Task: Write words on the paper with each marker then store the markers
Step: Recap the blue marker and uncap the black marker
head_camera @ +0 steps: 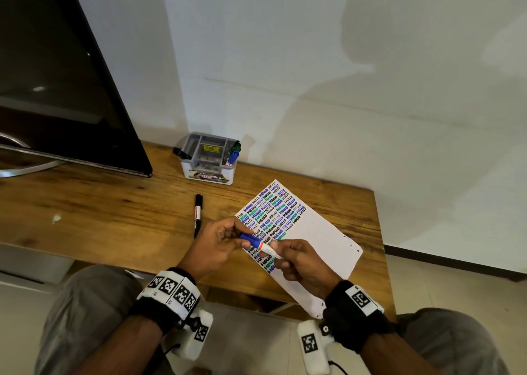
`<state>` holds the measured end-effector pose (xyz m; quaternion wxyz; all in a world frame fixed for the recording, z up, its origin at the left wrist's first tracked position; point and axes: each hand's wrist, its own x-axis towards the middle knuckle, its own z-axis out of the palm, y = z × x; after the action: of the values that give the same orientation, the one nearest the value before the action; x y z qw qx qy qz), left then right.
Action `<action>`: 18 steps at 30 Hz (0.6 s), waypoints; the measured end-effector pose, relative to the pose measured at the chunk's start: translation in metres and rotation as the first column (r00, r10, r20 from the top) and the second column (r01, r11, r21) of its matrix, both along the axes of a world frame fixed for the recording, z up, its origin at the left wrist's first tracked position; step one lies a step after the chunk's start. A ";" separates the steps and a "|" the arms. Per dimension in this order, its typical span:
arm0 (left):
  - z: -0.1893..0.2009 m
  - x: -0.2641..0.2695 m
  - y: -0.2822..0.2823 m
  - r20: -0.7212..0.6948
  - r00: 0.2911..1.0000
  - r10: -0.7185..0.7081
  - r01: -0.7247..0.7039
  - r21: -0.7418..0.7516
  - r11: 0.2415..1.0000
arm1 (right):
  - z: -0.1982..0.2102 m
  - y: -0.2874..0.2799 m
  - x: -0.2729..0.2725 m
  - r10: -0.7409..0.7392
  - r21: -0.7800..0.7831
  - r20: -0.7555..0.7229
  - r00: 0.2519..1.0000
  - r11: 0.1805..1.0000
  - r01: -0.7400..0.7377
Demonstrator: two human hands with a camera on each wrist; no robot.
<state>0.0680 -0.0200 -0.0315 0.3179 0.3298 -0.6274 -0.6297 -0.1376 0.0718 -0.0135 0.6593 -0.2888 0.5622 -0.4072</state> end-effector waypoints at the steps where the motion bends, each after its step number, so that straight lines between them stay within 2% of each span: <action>1: 0.001 0.000 0.000 0.001 1.000 0.003 -0.003 0.013 1.000 | 0.000 -0.001 0.000 0.006 -0.004 -0.016 1.000 1.000 -0.006; 4: 0.003 -0.002 -0.001 -0.027 0.998 0.056 -0.055 0.028 0.998 | 0.003 -0.007 -0.002 0.068 -0.069 -0.160 0.985 0.994 -0.080; 8: 0.010 -0.003 -0.004 -0.049 0.988 0.144 -0.144 0.008 0.990 | 0.021 -0.024 -0.006 0.149 -0.157 -0.353 0.924 0.964 -0.216; 11: 0.014 0.003 -0.008 -0.014 0.980 0.198 -0.198 -0.024 0.980 | 0.032 -0.043 -0.008 0.238 -0.171 -0.587 0.773 0.897 -0.407; 13: 0.018 0.008 -0.011 0.019 0.967 0.253 -0.252 -0.041 0.967 | 0.037 -0.057 -0.009 0.264 -0.143 -0.687 0.677 0.865 -0.482; 15: 0.022 0.016 -0.015 0.072 0.942 0.327 -0.319 -0.110 0.941 | 0.046 -0.073 -0.009 0.256 -0.159 -0.705 0.662 0.852 -0.499; 18: 0.019 0.031 -0.022 0.213 0.891 0.400 -0.351 -0.233 0.907 | 0.068 -0.099 -0.002 0.160 -0.253 -0.709 0.687 0.852 -0.460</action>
<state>0.0991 -0.0422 -0.0122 0.3801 0.4921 -0.6439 -0.4458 -0.1401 -0.0273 0.0541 0.3992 -0.6391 0.6015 -0.2652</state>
